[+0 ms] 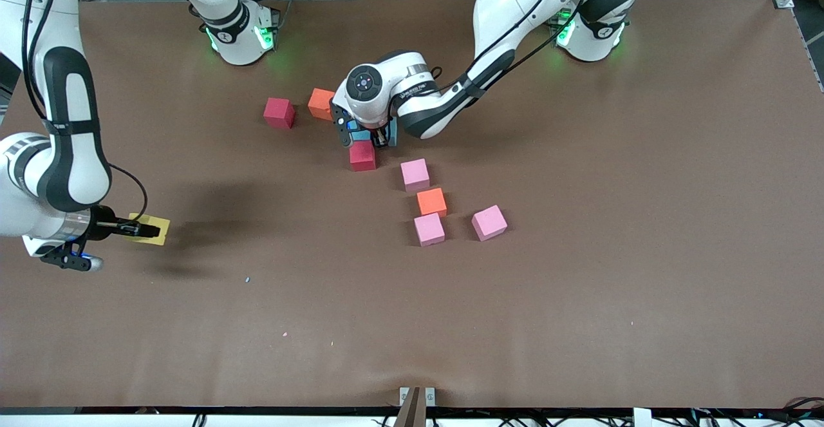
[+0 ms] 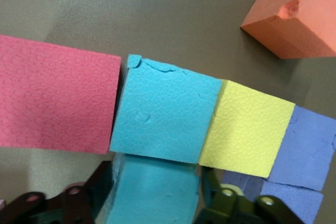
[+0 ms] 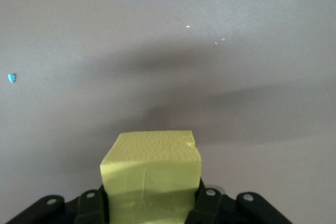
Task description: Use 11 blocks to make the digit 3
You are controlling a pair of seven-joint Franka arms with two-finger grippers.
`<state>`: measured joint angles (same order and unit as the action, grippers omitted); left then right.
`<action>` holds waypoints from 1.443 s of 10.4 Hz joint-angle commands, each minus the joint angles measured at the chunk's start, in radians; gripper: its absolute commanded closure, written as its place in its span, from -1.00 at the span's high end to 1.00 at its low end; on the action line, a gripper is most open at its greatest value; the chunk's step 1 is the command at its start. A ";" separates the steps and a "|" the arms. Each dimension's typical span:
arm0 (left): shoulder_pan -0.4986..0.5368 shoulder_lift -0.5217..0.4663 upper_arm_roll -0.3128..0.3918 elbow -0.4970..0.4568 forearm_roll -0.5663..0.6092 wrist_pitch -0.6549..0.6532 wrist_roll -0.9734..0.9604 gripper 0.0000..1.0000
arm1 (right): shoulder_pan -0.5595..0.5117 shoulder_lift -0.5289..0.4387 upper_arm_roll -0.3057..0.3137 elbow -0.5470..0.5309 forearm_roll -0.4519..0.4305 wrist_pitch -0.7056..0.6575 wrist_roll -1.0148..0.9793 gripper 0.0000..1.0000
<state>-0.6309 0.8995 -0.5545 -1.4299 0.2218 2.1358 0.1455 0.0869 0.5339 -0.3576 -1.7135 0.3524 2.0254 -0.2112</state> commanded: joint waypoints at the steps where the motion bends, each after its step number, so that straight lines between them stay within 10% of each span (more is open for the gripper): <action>1: -0.006 0.003 0.008 0.013 -0.012 0.001 0.040 1.00 | -0.015 -0.011 0.017 -0.005 -0.007 0.001 0.001 -0.54; 15: 0.095 -0.200 0.007 0.000 -0.018 -0.143 -0.043 1.00 | 0.111 -0.005 0.026 0.028 0.005 0.003 0.061 -0.50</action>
<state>-0.5806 0.7283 -0.5501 -1.4065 0.2133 2.0007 0.1079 0.1727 0.5339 -0.3330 -1.6967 0.3541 2.0320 -0.1659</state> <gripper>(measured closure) 0.000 0.471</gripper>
